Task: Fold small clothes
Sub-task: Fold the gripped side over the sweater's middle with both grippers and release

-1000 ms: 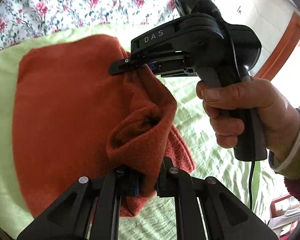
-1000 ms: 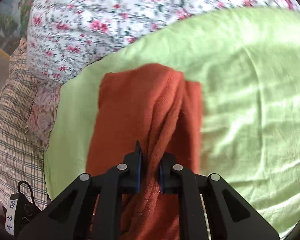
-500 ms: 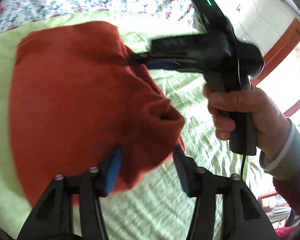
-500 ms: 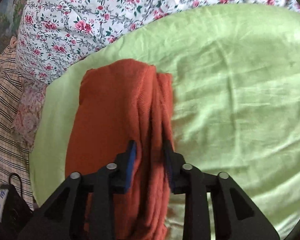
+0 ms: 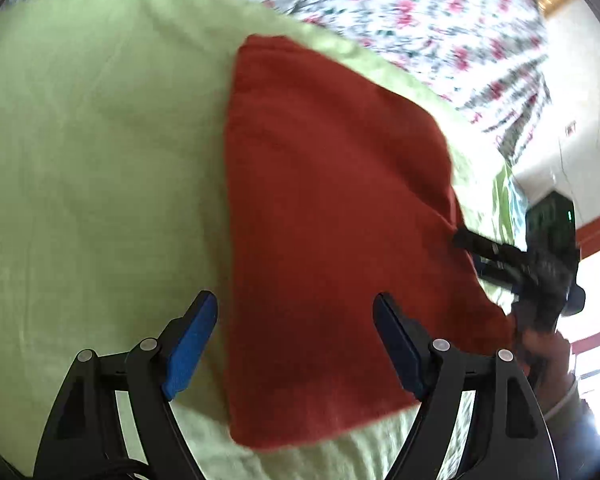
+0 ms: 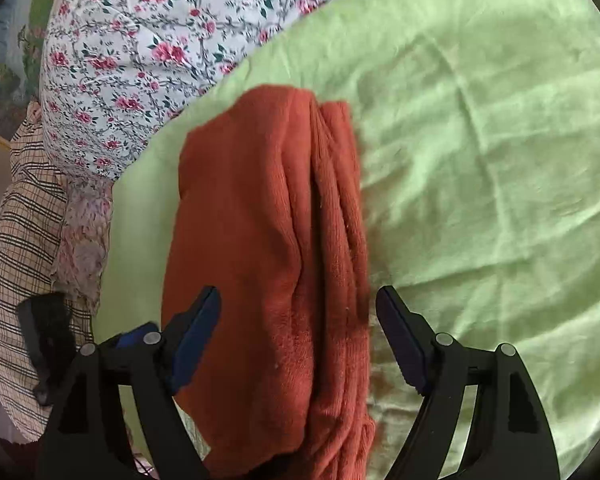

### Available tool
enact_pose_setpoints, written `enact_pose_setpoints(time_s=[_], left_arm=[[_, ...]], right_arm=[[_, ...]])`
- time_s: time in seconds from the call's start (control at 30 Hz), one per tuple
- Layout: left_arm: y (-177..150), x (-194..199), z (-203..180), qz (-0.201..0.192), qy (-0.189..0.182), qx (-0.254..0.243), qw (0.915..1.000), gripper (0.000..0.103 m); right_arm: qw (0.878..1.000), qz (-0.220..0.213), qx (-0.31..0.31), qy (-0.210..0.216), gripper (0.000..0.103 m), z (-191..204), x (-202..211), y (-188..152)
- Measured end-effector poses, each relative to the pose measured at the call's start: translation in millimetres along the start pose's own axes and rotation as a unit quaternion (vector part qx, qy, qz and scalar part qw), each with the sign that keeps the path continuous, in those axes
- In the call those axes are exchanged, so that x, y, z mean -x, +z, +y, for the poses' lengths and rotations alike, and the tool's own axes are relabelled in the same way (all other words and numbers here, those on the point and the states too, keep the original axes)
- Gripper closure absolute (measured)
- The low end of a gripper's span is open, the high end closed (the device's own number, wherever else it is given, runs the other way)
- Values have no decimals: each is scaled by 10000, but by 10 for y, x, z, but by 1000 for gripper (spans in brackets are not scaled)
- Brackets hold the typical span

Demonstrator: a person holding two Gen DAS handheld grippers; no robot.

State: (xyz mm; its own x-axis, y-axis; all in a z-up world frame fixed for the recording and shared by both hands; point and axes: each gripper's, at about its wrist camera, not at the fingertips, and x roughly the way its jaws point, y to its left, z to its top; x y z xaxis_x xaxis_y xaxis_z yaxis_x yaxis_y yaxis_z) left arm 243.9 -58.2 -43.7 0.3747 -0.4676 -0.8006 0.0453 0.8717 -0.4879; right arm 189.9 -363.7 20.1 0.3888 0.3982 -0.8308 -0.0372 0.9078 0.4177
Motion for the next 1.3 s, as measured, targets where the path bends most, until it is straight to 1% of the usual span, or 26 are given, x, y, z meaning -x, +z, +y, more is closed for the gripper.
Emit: enact_pose_setpoints(time_s=[0.1,0.17,0.2,0.23,0.27,0.3,0.33,0.37,0.4,0.43,0.5,0.57,0.67,0.77,0.87,0.93,1.1,1.23,1.3], left_arm=[[27,-217,70,214,-57,198,9996,22],[68,-391,139,337,-239,360,9985,22],[77,-443,163,304,-353,426,9980,23],[75,-486,159,260,-442,440,9977,32],[90,-534,146,233,-512,429,9975,36],[96,-550,127,196,-475,388,9979,44],[76,-526,97,151,-451,331,9983,54],[74,-508,73,93,-422,269,9987,58],[57,-448,63,6,-419,217,9989,69],[33,-383,69,-54,-466,204,9987,73],[-4,-211,59,-194,-561,184,9981,77],[-67,-9,59,-344,-584,151,9976,78],[-141,266,54,-571,-430,102,9974,78],[-227,552,107,-783,-251,178,9965,78],[-369,857,340,-954,-64,374,9947,78],[-513,1107,560,-1067,75,499,9930,78],[-825,1541,1002,-1299,398,770,9877,78],[-1034,1688,1350,-1359,484,1079,9836,78],[-1114,1618,1515,-1236,576,1238,9829,77]], right_arm=[[10000,88,-15,17,23,-42,-83,20],[9998,146,29,111,23,-53,-127,34],[9997,187,62,165,23,-51,-164,44],[9996,214,80,178,23,-55,-182,46],[9995,237,110,175,28,-52,-206,53],[9994,266,173,156,41,-40,-232,59],[9992,312,223,112,48,-32,-256,69],[9989,402,222,100,58,-25,-293,76],[9987,449,163,188,66,-27,-310,83],[9985,462,132,246,69,-22,-312,86],[9987,403,219,212,73,61,-266,68],[9988,335,289,225,74,139,-228,37],[9981,291,365,403,77,327,-206,-11],[9957,364,630,579,77,618,-281,-90],[9915,535,861,817,77,961,-465,-194],[9885,650,978,953,77,1157,-597,-267],[9773,1002,1371,1267,77,1707,-959,-508],[9701,1212,1552,1419,77,1955,-1190,-635],[9682,1312,1614,1388,77,2032,-1304,-685]])
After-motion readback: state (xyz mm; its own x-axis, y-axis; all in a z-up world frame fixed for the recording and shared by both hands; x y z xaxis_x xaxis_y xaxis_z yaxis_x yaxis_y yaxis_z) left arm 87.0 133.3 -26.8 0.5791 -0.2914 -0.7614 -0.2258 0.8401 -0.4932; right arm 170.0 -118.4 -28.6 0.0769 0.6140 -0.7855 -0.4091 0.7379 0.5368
